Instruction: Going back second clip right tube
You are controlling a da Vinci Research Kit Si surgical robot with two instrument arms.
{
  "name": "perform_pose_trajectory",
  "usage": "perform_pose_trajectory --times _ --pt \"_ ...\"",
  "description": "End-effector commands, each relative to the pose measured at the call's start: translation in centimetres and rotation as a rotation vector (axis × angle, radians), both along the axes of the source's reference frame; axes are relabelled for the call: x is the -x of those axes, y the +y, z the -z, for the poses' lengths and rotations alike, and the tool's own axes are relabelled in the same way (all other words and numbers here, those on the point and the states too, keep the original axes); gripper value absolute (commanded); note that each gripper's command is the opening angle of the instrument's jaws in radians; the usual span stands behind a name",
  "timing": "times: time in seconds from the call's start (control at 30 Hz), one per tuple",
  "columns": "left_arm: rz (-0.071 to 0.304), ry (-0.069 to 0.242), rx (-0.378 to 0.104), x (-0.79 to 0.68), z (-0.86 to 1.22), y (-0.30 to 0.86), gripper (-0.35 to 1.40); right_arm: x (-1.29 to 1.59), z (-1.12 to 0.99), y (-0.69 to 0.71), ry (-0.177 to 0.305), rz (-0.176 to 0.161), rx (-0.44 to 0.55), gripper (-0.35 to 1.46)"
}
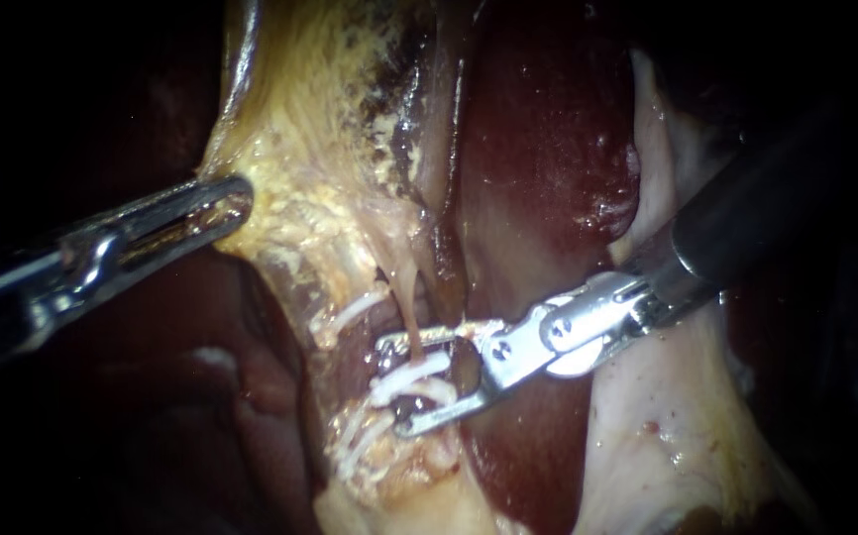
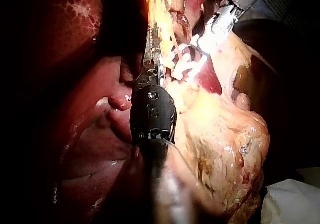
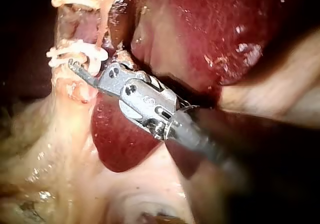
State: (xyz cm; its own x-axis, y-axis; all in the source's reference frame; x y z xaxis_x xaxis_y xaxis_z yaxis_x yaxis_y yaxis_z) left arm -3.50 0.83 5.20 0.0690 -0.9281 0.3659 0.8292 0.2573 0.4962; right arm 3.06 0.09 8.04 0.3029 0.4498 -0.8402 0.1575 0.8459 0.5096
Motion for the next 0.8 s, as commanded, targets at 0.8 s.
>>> perform_pose_trajectory --times 0.8 --pt "0.000 0.001 0.000 -0.01 0.00 -0.01 -0.35 1.19 0.89 0.61 0.018 -0.015 0.162 0.60"
